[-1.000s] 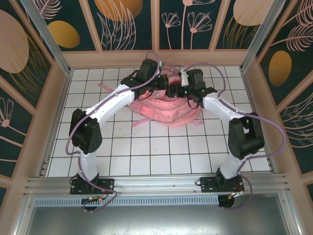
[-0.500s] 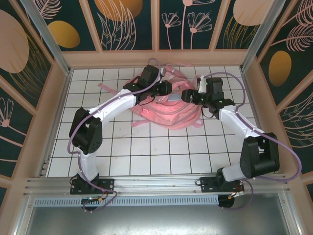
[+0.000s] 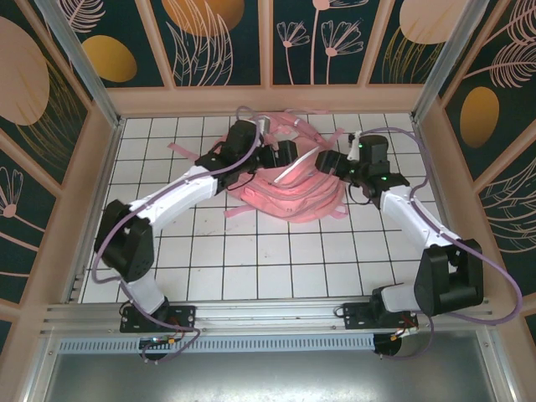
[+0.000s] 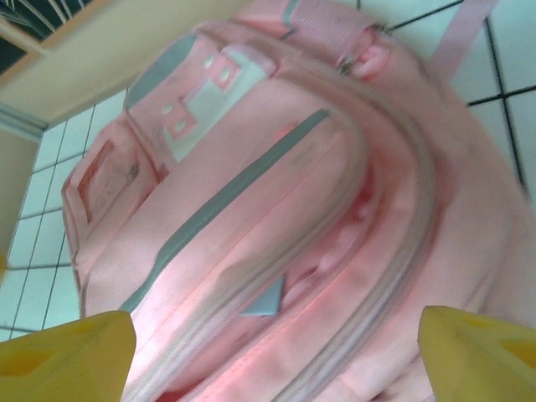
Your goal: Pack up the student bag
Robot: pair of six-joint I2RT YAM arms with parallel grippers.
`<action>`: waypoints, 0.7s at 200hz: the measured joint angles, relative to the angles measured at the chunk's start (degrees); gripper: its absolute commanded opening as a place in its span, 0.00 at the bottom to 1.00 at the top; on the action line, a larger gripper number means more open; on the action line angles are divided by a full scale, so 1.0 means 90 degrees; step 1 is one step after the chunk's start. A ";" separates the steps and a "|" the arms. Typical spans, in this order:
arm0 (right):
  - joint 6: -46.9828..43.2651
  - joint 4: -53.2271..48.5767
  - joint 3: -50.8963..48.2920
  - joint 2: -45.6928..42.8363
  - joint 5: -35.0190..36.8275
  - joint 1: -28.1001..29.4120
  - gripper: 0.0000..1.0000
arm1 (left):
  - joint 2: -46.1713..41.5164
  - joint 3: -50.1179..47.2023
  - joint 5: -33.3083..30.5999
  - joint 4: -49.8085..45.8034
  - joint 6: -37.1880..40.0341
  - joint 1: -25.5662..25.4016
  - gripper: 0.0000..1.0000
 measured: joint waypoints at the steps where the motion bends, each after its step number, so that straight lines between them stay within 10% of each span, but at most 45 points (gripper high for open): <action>1: -0.0005 -0.0007 0.0005 0.0000 0.0007 0.0019 0.80 | -0.0024 -0.0010 -0.0019 -0.0002 0.0002 0.0005 0.99; 93: 0.2181 -0.0986 0.0692 0.0335 0.2123 0.2982 0.60 | -0.0935 -0.2273 -0.0665 0.0911 -0.0017 0.1309 0.98; 140: 0.2885 -0.1056 0.1428 0.1615 0.2348 0.3589 0.54 | -0.0410 -0.2781 -0.0488 0.1858 -0.0015 0.1321 0.79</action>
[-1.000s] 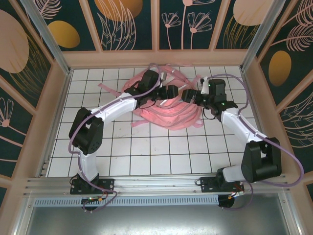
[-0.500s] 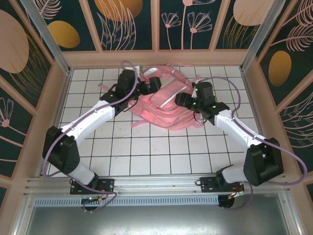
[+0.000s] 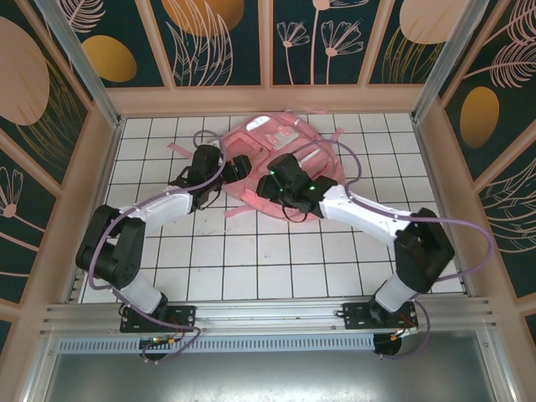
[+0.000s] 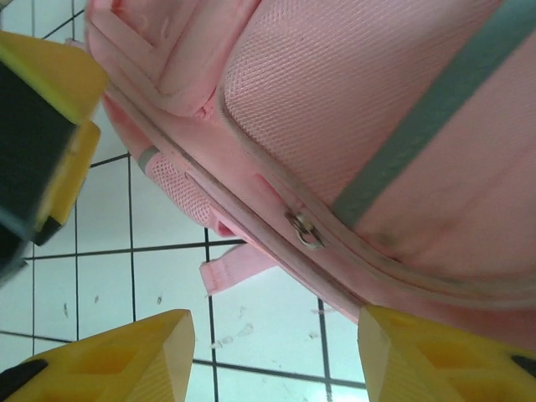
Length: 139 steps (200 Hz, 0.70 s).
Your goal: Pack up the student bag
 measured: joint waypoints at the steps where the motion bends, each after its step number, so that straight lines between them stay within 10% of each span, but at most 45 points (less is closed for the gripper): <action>1: 0.0005 0.0000 0.0007 0.0017 0.0000 0.0000 0.54 | 0.0022 -0.0010 0.0015 0.0019 0.0000 0.0000 0.78; 58: 0.0374 0.0236 -0.0425 0.0185 0.0075 -0.0622 0.55 | 0.1073 -0.0051 0.0546 0.0789 -0.0136 0.0002 0.41; 139: 0.0053 0.0505 -0.0619 0.0100 0.0427 -0.1552 0.55 | 0.1496 -0.1030 0.1778 0.2599 -0.1634 -0.0663 0.40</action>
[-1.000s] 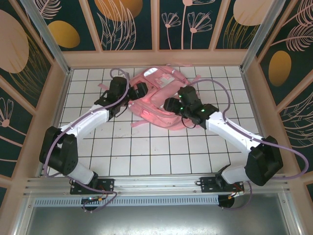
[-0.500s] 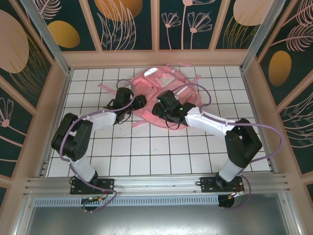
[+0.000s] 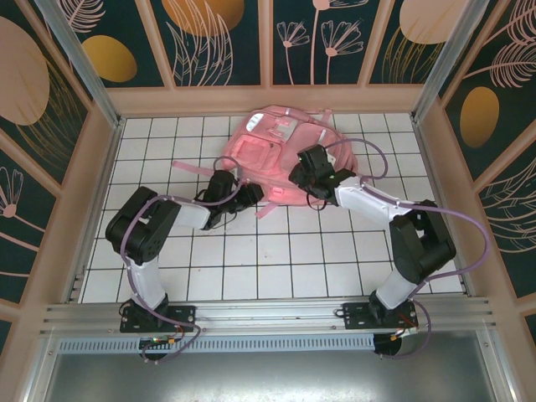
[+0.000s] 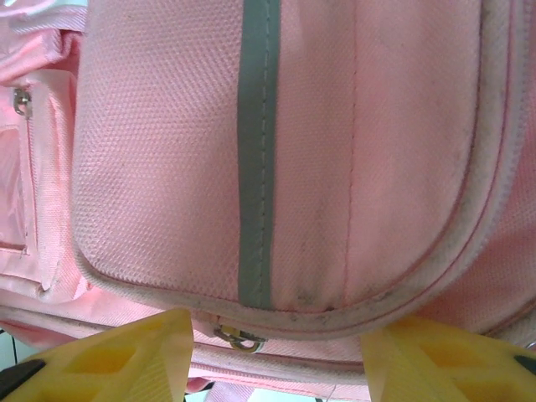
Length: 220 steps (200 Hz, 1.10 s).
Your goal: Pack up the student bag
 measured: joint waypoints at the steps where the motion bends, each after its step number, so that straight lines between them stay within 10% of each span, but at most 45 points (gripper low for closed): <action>1: 0.0000 0.0000 0.0000 0.0000 0.0000 0.0000 0.55 | 0.0000 0.0000 0.0002 0.0012 -0.0010 -0.0015 0.40; 220: 0.0019 -0.2509 0.2759 0.1970 0.2516 0.1222 0.55 | 0.0197 0.0342 0.0197 0.0211 -0.0413 -0.0393 0.44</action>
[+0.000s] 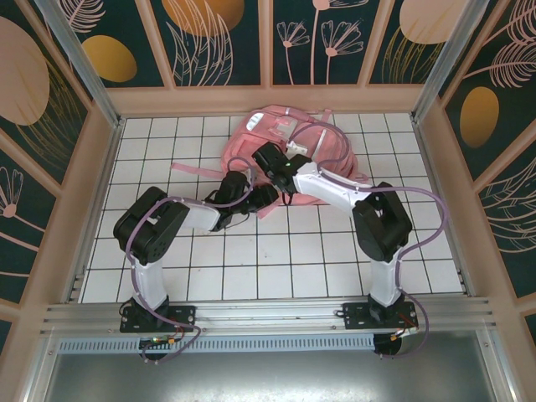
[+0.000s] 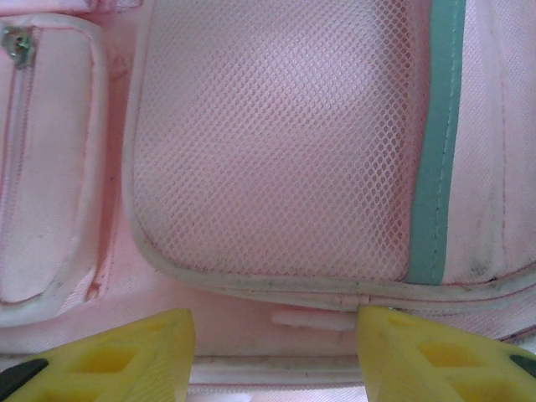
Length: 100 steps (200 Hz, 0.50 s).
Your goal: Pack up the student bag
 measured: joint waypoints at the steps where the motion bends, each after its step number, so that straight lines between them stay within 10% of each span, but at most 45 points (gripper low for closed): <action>1: 0.0000 -0.0007 0.0007 0.0012 0.0010 0.0000 0.55 | 0.0000 0.0000 0.0000 0.0000 0.0000 0.0002 0.44; 100: -0.0024 0.0053 -0.0991 -0.0311 0.0036 -0.0066 0.55 | 0.0007 0.0012 -0.0034 -0.0107 0.0073 0.0624 0.44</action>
